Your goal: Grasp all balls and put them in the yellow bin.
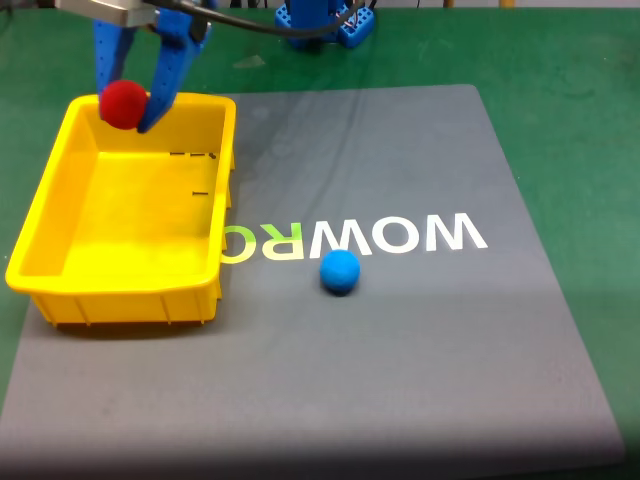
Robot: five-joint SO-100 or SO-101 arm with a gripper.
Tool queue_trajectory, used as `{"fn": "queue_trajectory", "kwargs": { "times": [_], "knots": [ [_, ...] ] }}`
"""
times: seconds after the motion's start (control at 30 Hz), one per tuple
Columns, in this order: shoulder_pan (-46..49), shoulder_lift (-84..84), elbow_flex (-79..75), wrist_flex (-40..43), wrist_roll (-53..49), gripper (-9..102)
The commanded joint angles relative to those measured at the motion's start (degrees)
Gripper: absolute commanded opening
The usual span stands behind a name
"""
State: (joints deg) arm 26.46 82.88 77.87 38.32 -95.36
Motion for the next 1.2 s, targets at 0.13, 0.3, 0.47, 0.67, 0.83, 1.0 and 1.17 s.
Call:
{"fn": "queue_trajectory", "kwargs": {
  "times": [0.13, 0.3, 0.47, 0.67, 0.83, 1.0, 1.17],
  "knots": [
    [0.70, 1.93, -3.08, 0.00, 0.62, 25],
    [1.14, 1.93, -3.08, 0.26, 0.62, 39],
    [1.49, 1.49, -3.08, 0.26, 0.09, 40],
    [0.26, 1.41, -3.08, 0.26, -0.09, 41],
    [-4.57, 1.49, -2.90, 0.97, -0.88, 40],
    [-11.60, 0.00, -1.93, 1.41, -2.37, 40],
    [-17.40, -4.22, -2.20, 0.70, -3.08, 39]
  ]
}}
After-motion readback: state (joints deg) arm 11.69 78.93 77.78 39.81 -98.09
